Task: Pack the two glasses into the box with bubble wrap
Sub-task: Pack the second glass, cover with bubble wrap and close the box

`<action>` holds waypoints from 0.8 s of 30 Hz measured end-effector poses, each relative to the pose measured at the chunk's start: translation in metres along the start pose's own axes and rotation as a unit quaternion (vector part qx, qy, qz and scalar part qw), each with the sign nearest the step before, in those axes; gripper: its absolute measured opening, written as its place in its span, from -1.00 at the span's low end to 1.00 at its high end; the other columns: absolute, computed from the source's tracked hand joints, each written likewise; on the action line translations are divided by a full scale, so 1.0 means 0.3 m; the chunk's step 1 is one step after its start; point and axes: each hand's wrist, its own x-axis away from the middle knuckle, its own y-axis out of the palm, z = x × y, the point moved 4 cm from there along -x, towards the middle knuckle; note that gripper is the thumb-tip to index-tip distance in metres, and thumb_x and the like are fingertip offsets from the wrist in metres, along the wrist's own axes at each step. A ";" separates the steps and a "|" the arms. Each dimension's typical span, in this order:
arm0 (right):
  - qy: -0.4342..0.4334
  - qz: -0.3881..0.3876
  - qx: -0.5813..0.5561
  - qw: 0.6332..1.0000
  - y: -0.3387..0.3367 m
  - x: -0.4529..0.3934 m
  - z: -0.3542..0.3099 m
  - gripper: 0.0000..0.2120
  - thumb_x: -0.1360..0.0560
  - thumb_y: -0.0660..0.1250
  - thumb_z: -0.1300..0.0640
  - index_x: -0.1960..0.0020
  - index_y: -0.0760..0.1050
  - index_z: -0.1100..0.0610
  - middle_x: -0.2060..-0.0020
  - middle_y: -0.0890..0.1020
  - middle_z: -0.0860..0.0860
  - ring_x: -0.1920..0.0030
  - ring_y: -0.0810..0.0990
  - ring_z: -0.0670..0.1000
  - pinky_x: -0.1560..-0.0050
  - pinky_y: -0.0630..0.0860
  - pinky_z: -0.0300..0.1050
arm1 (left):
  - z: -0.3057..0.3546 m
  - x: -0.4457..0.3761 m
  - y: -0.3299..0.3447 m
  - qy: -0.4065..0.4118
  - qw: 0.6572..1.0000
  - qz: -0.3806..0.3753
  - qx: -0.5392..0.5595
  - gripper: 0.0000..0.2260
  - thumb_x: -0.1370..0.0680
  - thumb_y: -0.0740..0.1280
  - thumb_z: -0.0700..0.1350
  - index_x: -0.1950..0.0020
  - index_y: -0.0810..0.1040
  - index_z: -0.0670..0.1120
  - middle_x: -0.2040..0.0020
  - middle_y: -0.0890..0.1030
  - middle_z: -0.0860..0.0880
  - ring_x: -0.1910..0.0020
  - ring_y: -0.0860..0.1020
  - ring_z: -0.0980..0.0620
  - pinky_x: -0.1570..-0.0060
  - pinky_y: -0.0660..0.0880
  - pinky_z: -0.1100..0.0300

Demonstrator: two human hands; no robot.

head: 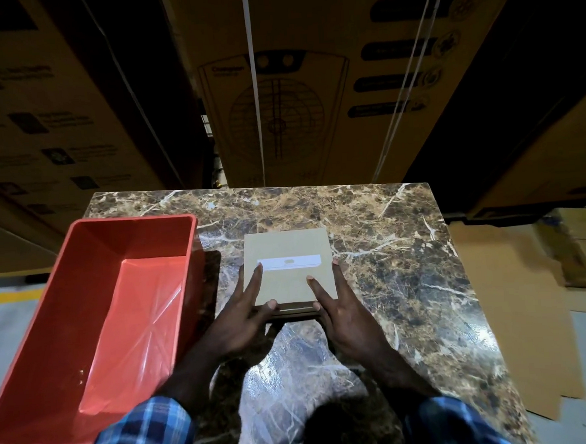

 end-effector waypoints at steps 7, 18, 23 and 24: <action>-0.017 -0.010 0.151 0.988 0.053 0.022 -0.021 -0.47 -0.72 -0.09 -0.09 -0.64 -0.07 0.05 -0.62 -0.10 0.08 -0.61 -0.19 0.05 -0.56 -0.15 0.12 | -0.014 0.074 0.077 -0.015 0.980 0.062 -0.190 -0.31 -0.58 -0.21 0.38 -0.58 -0.38 0.12 -0.51 -0.51 -0.05 -0.51 -0.48 0.02 -0.53 -0.27 0.07; -0.023 -0.021 0.146 0.989 0.085 0.019 -0.024 -0.47 -0.72 -0.05 -0.07 -0.63 -0.03 0.07 -0.61 -0.03 0.11 -0.61 -0.11 0.08 -0.55 -0.11 0.02 | 0.012 0.059 0.066 0.045 0.934 0.108 -0.338 -0.41 -0.67 -0.01 0.15 -0.63 0.10 -0.13 -0.62 0.06 -0.19 -0.60 0.06 -0.15 -0.53 -0.16 -0.05; -0.024 0.000 0.152 0.988 0.111 -0.016 -0.046 -0.48 -0.70 0.03 0.00 -0.60 0.11 0.18 -0.58 0.15 0.15 -0.58 0.12 0.13 -0.54 -0.02 0.04 | 0.050 0.038 0.116 0.088 0.939 0.096 -0.317 -0.42 -0.67 0.00 0.09 -0.61 0.11 -0.22 -0.61 0.07 -0.19 -0.60 0.08 -0.18 -0.54 -0.17 0.06; -0.023 0.004 0.149 0.989 0.116 -0.019 -0.045 -0.48 -0.70 0.04 0.01 -0.60 0.12 0.19 -0.58 0.16 0.15 -0.58 0.12 0.13 -0.54 -0.02 0.03 | 0.050 0.036 0.121 0.089 0.941 0.098 -0.312 -0.42 -0.68 -0.02 0.10 -0.61 0.09 -0.22 -0.62 0.04 -0.19 -0.61 0.05 -0.16 -0.54 -0.16 0.06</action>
